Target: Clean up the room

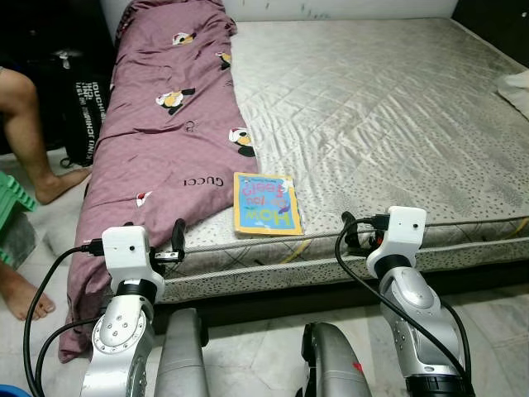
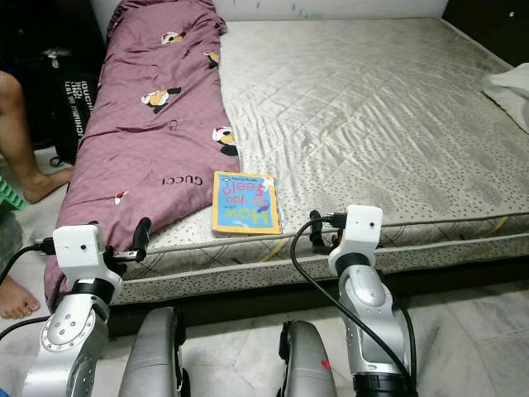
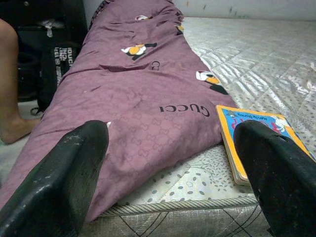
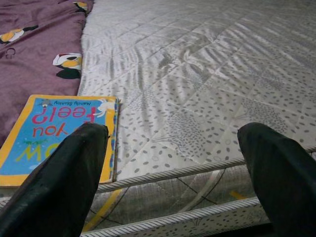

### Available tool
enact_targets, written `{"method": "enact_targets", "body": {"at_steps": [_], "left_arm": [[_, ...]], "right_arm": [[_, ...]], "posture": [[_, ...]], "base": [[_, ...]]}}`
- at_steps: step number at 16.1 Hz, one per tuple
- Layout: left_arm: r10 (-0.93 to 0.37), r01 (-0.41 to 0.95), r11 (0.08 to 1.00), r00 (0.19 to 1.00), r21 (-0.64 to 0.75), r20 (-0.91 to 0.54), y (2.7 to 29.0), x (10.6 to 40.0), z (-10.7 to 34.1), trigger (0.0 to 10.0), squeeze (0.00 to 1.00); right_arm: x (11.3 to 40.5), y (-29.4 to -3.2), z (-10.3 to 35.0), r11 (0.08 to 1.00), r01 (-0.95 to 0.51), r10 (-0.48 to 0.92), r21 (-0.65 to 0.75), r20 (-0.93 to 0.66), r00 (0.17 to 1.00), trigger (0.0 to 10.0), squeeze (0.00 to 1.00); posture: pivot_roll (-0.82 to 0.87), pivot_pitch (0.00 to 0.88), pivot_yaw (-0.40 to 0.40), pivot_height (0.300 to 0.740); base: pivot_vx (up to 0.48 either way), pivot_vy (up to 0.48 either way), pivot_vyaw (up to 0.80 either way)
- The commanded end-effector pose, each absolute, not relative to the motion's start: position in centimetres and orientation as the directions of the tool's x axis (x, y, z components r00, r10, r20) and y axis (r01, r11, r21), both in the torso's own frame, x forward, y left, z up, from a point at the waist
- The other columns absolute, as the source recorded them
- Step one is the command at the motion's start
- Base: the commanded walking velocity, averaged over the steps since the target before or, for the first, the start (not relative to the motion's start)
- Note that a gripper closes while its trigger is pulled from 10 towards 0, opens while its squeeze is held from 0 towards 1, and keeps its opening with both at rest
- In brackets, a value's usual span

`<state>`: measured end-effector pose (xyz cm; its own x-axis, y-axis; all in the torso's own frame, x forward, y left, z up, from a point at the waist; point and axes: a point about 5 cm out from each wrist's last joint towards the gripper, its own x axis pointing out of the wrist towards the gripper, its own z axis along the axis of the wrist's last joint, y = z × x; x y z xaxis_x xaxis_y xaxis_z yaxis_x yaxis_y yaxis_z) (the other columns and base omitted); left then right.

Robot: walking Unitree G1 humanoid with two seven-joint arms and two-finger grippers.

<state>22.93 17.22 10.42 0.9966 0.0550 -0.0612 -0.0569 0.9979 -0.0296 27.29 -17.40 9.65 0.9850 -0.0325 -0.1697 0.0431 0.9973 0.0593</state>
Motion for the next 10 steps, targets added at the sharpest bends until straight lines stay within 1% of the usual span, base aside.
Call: {"method": "enact_targets", "body": {"at_steps": [1,3,6,10], "left_arm": [[0.06,-0.062,0.997,0.997,-0.036,-0.052,17.32,22.89,10.83,10.0,0.0],[0.062,-0.064,0.997,0.997,-0.038,-0.051,17.34,22.9,10.83,10.0,0.0],[0.061,-0.063,0.997,0.997,-0.039,-0.05,17.35,22.92,10.85,10.0,0.0],[0.058,-0.059,0.997,0.997,-0.04,-0.047,17.35,22.95,10.89,10.0,0.0]], "right_arm": [[27.44,-17.46,10.02,0.997,0.041,-0.031,0.06,-0.161,0.987,10.0,0.0],[27.45,-17.45,10.05,0.997,0.04,-0.03,0.06,-0.158,0.987,10.0,0.0],[27.46,-17.48,10.04,0.997,0.043,-0.033,0.059,-0.16,0.987,10.0,0.0],[27.47,-17.46,10.01,0.998,0.041,-0.031,0.057,-0.162,0.986,10.0,0.0]], "posture": [[-0.01,0.065,-0.015,0.564],[-0.01,0.065,-0.016,0.549],[-0.01,0.066,-0.014,0.549],[-0.01,0.065,-0.014,0.549]], "base": [[0.0,0.0,0.0],[0.0,0.0,0.0],[0.0,0.0,0.0],[0.382,0.0,0.0]]}}
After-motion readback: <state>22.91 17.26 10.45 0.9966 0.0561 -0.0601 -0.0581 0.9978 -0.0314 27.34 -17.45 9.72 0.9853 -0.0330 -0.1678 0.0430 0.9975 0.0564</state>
